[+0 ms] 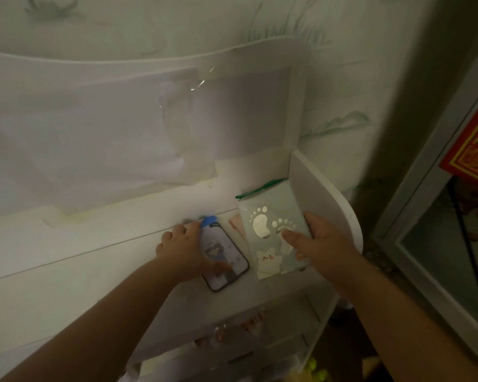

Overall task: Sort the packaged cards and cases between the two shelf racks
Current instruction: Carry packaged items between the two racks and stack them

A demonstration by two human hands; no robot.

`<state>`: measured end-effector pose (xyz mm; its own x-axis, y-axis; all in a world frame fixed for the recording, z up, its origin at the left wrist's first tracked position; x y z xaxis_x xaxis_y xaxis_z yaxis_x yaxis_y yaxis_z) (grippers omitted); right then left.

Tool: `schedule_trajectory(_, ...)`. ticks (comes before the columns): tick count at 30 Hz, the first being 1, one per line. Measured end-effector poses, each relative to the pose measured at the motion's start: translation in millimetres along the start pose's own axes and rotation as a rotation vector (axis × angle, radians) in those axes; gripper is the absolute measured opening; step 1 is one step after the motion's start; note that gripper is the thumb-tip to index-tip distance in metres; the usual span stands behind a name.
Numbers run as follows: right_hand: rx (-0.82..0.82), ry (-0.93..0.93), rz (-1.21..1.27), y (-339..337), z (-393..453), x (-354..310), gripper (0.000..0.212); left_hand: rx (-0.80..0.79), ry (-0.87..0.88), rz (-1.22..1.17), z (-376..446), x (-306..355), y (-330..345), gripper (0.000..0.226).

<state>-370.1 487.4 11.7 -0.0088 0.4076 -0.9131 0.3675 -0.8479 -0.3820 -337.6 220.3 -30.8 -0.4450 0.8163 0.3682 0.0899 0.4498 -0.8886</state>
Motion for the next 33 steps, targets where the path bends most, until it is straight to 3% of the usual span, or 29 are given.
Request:
schedule_trajectory(5,-0.013,-0.018,0.009,0.3,-6.0,0.3,0.016,0.112,0.049,-0.285,-13.9,9.2,-8.8,0.121)
schedule_trajectory(12,0.002,-0.005,0.084,6.1,-10.2,3.3,0.024,0.316,0.163,-0.719,-33.1,13.0,-26.6,0.061)
schedule_trajectory(16,0.006,-0.014,0.145,15.8,-10.7,6.3,0.023,0.299,-0.013,-1.192,-43.7,1.6,-25.8,0.038)
schedule_trajectory(19,0.019,-0.017,0.179,23.5,-9.6,4.0,0.019,0.316,-0.067,-1.331,-55.0,-8.7,-28.1,0.014)
schedule_trajectory(25,0.026,-0.044,0.170,43.5,-9.8,-6.6,0.007,0.411,-0.155,-1.353,-76.2,-37.7,-39.1,0.025)
schedule_trajectory(30,0.018,-0.060,0.165,60.7,-21.6,-17.2,0.006,0.269,-0.228,-1.435,-93.9,-55.6,-46.0,0.014)
schedule_trajectory(33,0.007,-0.063,0.186,75.6,-35.0,-23.0,0.008,0.215,-0.197,-1.510,-105.0,-67.8,-50.1,0.024)
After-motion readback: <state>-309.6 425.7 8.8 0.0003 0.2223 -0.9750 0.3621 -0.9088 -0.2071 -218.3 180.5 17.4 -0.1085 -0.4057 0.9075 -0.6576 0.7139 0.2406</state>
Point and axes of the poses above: each hand's wrist, its own z-axis towards the middle knuckle, its own y-axis out of the palm, x = y × z, the point moved 4 cm from there along z, towards the middle knuckle, and after that the axes turned 13 degrees about -z, right-handed, at the moved point
